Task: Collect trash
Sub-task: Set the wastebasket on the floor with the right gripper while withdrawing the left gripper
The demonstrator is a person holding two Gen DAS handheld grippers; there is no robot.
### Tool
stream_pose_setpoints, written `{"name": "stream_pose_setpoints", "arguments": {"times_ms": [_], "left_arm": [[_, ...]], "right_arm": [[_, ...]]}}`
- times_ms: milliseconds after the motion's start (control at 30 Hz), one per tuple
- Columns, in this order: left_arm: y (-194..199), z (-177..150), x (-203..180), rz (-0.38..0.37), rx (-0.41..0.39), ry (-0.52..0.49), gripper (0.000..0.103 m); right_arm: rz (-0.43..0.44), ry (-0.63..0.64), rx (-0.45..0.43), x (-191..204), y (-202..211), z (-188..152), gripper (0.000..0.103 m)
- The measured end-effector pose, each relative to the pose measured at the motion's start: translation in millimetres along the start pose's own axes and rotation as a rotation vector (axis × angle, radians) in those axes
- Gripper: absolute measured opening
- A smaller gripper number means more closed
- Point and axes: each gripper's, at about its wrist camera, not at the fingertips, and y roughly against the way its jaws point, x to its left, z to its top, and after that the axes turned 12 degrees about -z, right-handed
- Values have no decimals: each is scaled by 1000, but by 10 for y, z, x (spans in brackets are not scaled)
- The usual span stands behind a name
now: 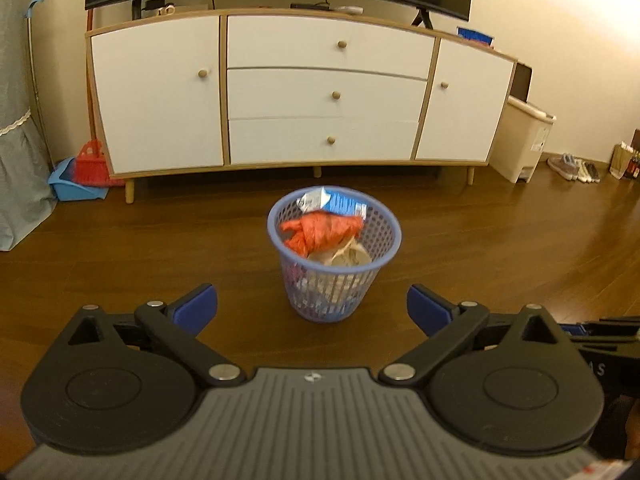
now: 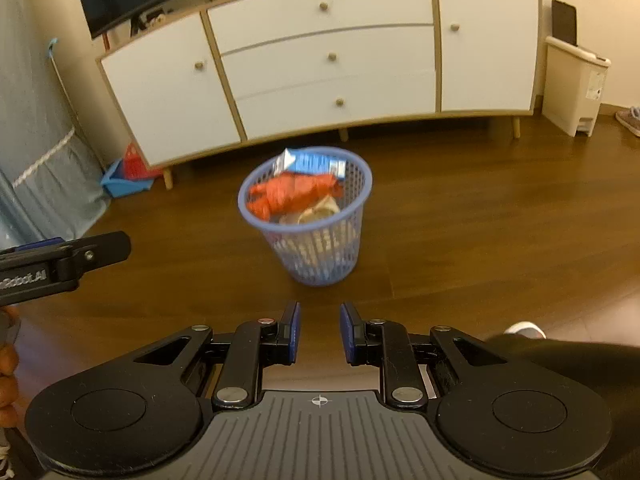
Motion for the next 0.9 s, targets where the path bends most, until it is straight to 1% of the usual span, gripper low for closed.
{"name": "stream_pose_setpoints", "arguments": {"times_ms": [167, 267, 367, 567, 900], "left_arm": [[-34, -203, 36, 18, 71, 32, 100], [-85, -303, 9, 35, 104, 19, 100], [-115, -375, -18, 34, 132, 8, 100], [-113, -426, -109, 20, 142, -20, 100], [-108, -406, -125, 17, 136, -23, 100]], "right_arm": [[4, 2, 21, -49, -92, -105, 19], [-2, -3, 27, -88, -103, -157, 19], [-1, -11, 37, -118, -106, -211, 19], [-2, -14, 45, -137, -109, -258, 19], [2, -7, 39, -124, -92, -289, 19]]}}
